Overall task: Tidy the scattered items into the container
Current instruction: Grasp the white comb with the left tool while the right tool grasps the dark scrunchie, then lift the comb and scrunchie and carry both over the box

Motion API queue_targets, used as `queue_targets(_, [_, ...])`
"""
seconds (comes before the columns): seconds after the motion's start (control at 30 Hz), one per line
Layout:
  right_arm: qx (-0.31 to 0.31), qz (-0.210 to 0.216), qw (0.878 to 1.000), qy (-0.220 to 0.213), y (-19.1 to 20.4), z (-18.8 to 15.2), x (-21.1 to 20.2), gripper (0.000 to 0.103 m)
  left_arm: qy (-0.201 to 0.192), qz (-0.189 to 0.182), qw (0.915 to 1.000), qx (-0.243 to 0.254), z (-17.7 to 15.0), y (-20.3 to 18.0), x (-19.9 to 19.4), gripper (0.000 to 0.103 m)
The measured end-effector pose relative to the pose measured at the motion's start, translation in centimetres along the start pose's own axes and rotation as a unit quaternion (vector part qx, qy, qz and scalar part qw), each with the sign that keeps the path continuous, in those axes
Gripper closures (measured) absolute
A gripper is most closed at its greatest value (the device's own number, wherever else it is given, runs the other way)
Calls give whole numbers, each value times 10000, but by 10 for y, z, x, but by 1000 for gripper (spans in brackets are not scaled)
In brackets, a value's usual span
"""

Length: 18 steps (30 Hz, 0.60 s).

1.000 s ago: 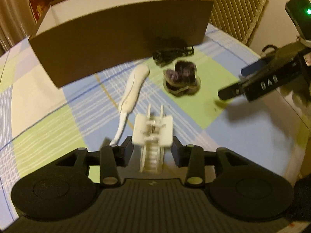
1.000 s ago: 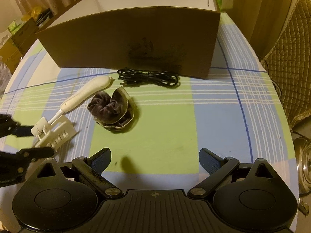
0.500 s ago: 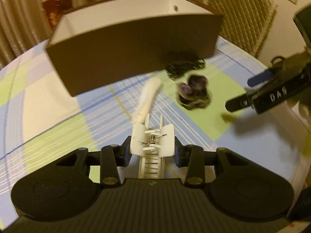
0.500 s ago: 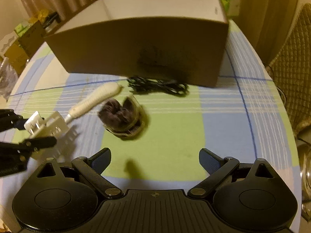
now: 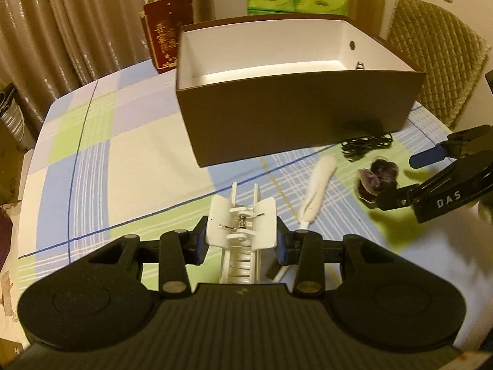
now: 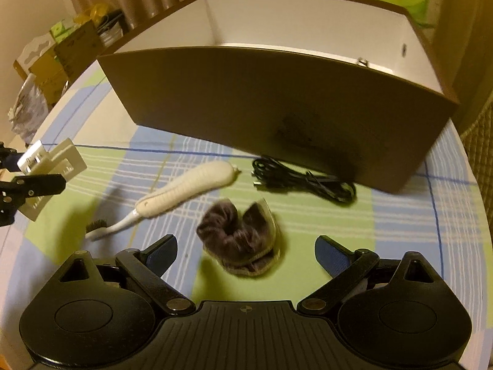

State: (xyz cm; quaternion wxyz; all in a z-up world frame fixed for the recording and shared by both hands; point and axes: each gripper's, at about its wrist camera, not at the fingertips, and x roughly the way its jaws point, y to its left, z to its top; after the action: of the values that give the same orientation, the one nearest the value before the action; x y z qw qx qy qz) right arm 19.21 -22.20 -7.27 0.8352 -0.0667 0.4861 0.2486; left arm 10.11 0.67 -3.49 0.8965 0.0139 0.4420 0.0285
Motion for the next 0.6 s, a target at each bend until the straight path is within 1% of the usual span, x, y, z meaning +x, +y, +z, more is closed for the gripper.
queue_targets(0.07, [-96,-39,9999,11,2,3,7,9,6,18,10000,-8,2,1,1,67])
queue_targets(0.1, [-147,-60,9999,21,3,4,10,14,11,21,10000,-14,3,0,1,67])
queue_targets(0.13, [-214,-79,9997,32,4,4,13,21,14,23,10000,-21,4,0,2,67])
queue_targets(0.17, [-262,-100,9996,72,5,4,16,35,20,16,10000,-20,4,-1,2,67])
queue_targets(0.2, [-280,-114,9995,126,5,3,19,41,27,17,10000,-20,5,-1,2,67])
queue_targets(0.23, [-284,-125,9994,173,5,2,20,44,33,22,10000,-19,6,-2,2,67])
queue_targets(0.27, [-330,-147,9992,144,6,0,20,50,36,17,10000,-12,6,-2,2,67])
queue_targets(0.3, [-390,-146,9991,126,6,-2,18,60,34,11,10000,-8,7,-2,2,67])
queue_targets(0.33, [-428,-121,9989,126,7,-3,16,62,32,9,10000,-6,7,-3,2,67])
queue_targets(0.4, [-427,-60,9990,113,6,-6,11,72,40,-7,10000,-1,7,-4,2,67])
queue_targets(0.47, [-380,42,9992,139,4,-8,5,75,42,-13,10000,-11,8,-5,1,67])
queue_targets(0.6, [-282,203,9992,206,1,-13,-9,77,36,-35,10000,-17,10,-7,-2,67])
